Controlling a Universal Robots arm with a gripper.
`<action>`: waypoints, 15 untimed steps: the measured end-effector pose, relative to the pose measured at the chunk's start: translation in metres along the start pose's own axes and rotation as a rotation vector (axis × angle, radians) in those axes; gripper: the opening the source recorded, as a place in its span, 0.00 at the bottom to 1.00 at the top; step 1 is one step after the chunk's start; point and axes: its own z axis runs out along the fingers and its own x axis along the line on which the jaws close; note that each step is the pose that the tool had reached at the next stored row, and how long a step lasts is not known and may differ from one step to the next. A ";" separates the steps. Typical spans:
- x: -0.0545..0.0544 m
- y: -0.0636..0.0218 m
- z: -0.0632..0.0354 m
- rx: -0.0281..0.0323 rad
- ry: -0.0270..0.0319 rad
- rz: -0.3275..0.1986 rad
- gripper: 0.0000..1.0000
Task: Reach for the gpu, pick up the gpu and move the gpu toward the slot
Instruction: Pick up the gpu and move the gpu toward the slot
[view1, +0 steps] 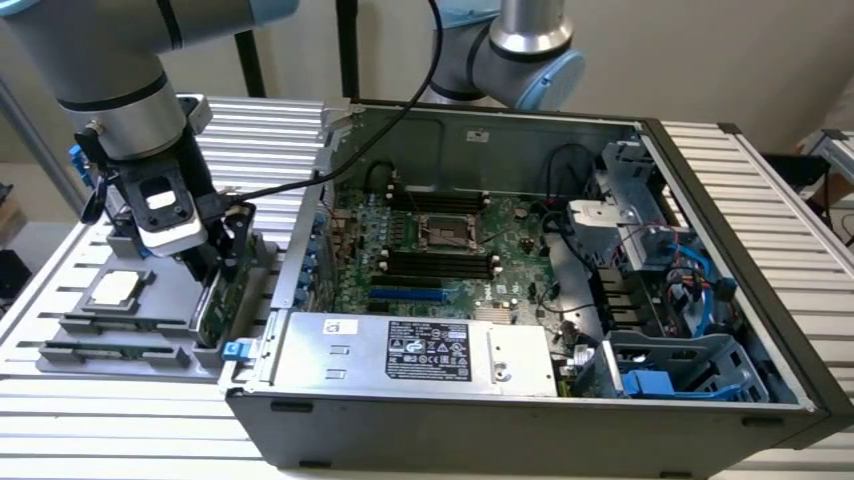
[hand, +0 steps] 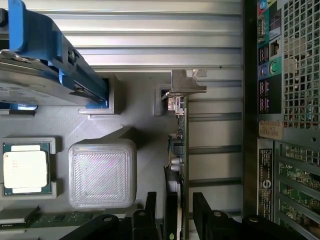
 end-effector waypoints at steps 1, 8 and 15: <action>0.000 0.0000 0.0000 0.0000 -0.0001 0.000 0.42; 0.000 0.0000 0.0000 0.0000 0.0000 0.000 0.42; 0.000 0.0000 0.0000 0.0000 -0.0001 0.000 0.42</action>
